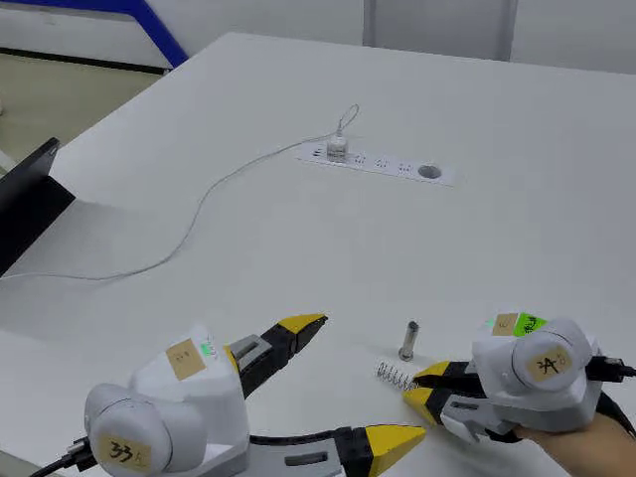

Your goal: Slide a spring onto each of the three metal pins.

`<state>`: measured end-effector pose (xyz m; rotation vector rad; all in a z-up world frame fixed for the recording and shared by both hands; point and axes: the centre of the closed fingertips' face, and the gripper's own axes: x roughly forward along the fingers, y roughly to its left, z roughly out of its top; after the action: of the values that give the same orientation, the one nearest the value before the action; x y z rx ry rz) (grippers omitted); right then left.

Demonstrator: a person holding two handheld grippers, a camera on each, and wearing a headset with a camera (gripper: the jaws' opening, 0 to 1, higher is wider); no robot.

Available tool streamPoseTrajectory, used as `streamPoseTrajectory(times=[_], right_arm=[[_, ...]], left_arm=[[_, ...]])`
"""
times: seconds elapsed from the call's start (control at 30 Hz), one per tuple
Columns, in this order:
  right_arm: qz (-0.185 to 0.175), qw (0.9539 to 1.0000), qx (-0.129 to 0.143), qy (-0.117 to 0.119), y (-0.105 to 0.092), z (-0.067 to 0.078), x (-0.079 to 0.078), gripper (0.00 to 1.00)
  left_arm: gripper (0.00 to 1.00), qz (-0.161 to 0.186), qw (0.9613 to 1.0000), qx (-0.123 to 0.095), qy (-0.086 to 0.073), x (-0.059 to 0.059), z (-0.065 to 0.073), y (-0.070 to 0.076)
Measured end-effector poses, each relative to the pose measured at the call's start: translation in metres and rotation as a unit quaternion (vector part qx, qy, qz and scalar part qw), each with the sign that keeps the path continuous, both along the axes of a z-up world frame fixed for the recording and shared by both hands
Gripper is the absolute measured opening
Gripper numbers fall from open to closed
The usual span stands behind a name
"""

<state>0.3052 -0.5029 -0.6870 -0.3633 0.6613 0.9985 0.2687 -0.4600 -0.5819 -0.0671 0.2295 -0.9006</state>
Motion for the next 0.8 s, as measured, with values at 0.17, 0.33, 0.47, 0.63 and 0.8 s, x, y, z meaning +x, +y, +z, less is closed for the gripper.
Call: streamPoseTrajectory(times=[0.17,0.33,0.47,0.63,0.8], right_arm=[[0.033,0.9991,0.009,-0.025,-0.006,0.028,-0.013,0.1],[0.097,0.9911,0.008,-0.091,-0.011,0.062,-0.026,0.1],[0.133,0.9858,0.029,-0.099,-0.009,0.083,-0.043,0.1],[0.163,0.9793,0.019,-0.118,-0.008,0.093,-0.057,0.1],[0.187,0.973,0.014,-0.134,-0.007,0.102,-0.064,0.1]], left_arm=[[0.73,-0.028,0.9996,0.004,0.003,-0.008,-0.003,-0.009],[0.62,-0.052,0.9986,-0.006,0.0,-0.014,0.001,-0.015],[0.55,-0.068,0.9975,0.002,-0.016,-0.017,0.005,-0.021],[0.53,-0.094,0.9948,0.02,-0.034,-0.021,0.007,-0.032],[0.43,-0.131,0.9897,0.035,-0.047,-0.026,0.013,-0.044]])
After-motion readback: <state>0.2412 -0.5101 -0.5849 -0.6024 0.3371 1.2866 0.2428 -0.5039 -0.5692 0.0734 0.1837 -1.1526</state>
